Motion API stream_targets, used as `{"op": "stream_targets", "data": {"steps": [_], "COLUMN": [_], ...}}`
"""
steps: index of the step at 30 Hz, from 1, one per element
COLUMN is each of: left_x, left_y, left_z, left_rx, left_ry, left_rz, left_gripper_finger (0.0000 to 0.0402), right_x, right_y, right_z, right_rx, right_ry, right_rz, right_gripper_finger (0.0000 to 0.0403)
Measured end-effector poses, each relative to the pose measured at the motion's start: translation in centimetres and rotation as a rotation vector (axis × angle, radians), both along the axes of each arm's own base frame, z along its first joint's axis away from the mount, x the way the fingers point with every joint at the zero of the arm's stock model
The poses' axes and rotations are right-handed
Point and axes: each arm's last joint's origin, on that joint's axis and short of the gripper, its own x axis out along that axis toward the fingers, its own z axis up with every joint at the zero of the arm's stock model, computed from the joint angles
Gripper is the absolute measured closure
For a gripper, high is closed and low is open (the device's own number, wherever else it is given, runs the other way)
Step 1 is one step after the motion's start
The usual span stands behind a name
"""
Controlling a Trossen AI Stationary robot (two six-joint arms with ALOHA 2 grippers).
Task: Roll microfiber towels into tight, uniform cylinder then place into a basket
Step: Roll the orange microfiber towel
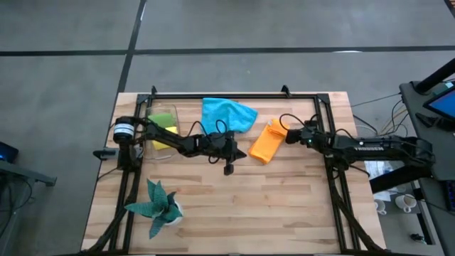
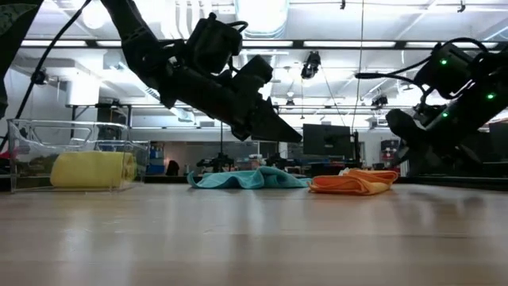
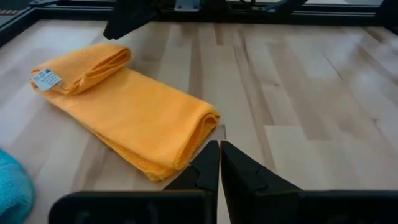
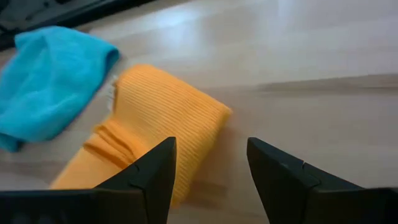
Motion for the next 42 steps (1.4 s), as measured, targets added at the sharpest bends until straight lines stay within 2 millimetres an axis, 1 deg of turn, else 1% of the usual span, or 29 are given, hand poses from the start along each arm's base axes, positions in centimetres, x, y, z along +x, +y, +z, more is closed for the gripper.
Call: {"op": "stream_targets", "data": {"steps": [6,13,16,19,25,31,37,39,42], "left_x": [-0.1,-0.3,-0.4,-0.4,-0.5,-0.6,-0.7,-0.7,-0.7], "left_y": [0.0,0.0,0.0,0.0,0.0,0.0,0.0,0.0,0.0], "left_z": [-0.1,0.2,0.4,0.6,0.6,0.4,0.2,0.2,0.2], "left_rx": [0.001,0.002,0.005,0.006,0.006,0.005,0.004,0.005,0.039], "left_ry": [0.027,0.038,0.035,0.034,0.043,0.065,0.085,0.085,0.085], "left_rz": [-0.001,-0.001,-0.002,-0.001,0.0,0.001,0.002,0.001,-0.012], "left_gripper_finger": [0.0402,0.0402,0.0402,0.0402,0.0402,0.0402,0.0402,0.0402,0.0402], "right_x": [1.1,1.5,1.9,2.6,4.2,6.2,7.3,7.6,7.8], "right_y": [-0.4,-1.1,-1.3,-1.6,-2.4,-3.3,-3.9,-4.1,-4.2], "right_z": [-0.2,-1.8,-2.0,-2.1,-2.3,-2.4,-2.7,-2.9,-3.2], "right_rx": [-0.01,0.048,0.042,0.031,0.034,0.022,-0.005,-0.02,-0.051], "right_ry": [-0.049,-0.018,-0.05,-0.077,-0.044,-0.02,0.018,0.048,0.092], "right_rz": [-0.012,-0.088,-0.098,-0.091,-0.109,-0.127,-0.15,-0.136,-0.133], "right_gripper_finger": [0.0211,0.0211,0.0211,0.0211,0.0217,0.0234,0.0258,0.0274,0.0317]}}
